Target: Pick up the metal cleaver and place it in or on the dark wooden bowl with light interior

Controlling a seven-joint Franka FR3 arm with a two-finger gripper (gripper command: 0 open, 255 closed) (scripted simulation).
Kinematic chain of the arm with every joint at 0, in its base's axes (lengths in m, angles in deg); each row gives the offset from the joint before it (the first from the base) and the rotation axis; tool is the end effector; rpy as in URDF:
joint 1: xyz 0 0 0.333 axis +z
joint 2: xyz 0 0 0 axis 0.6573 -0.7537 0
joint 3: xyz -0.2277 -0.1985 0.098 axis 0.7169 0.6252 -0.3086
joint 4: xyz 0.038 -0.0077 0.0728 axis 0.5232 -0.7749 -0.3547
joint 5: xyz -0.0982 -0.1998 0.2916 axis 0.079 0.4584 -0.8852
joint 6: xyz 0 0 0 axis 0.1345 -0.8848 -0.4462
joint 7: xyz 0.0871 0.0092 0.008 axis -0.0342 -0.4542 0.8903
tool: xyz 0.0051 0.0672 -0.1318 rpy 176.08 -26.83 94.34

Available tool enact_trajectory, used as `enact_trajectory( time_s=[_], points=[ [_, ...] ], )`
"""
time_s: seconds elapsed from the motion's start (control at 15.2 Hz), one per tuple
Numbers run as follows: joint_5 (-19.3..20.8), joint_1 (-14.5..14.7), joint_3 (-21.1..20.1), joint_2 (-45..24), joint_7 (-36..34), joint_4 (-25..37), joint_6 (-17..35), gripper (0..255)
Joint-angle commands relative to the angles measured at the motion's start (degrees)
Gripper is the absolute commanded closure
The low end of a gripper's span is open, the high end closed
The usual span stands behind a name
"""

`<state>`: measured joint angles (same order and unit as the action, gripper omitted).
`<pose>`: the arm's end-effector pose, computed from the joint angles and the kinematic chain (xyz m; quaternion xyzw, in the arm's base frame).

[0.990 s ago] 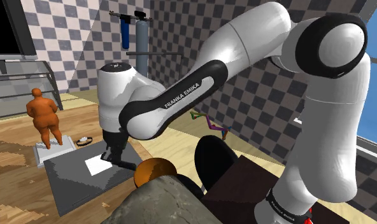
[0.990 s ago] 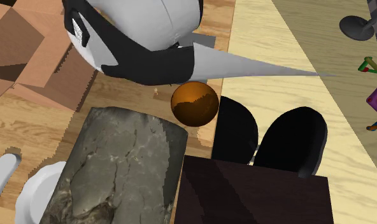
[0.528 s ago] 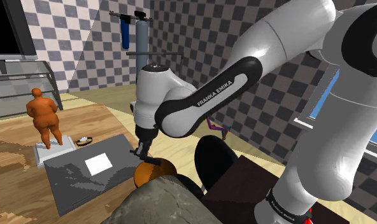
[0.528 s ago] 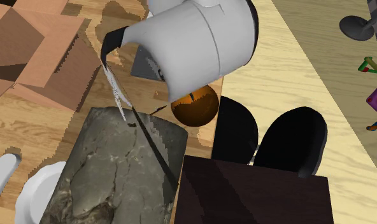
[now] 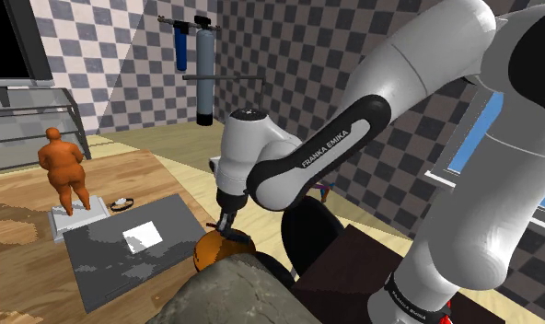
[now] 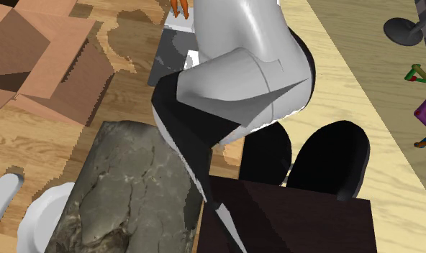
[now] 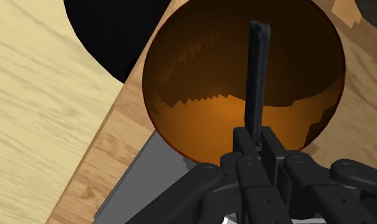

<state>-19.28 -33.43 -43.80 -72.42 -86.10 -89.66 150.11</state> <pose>0.4103 0.2324 0.2804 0.9565 0.2868 0.0523 0.0088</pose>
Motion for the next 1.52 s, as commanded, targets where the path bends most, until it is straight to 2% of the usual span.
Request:
enact_trajectory(
  time_s=[0.0, 0.53, 0.99, 1.06, 1.39, 1.45],
  points=[
    [1.15, -0.05, 0.08, -1.38, -0.84, -0.18, 1.46, 255],
    [6.97, 0.38, 1.34, -7.32, -5.23, -0.69, 7.29, 255],
    [6.96, 0.40, 1.36, -7.32, -5.22, -0.69, 7.29, 255],
    [6.96, 0.40, 1.36, -7.32, -5.22, -0.69, 7.29, 0],
    [6.96, 0.40, 1.36, -7.32, -5.22, -0.69, 7.29, 0],
    [4.82, 0.04, 0.61, -5.15, -3.68, -0.88, 5.53, 0]
  ],
)
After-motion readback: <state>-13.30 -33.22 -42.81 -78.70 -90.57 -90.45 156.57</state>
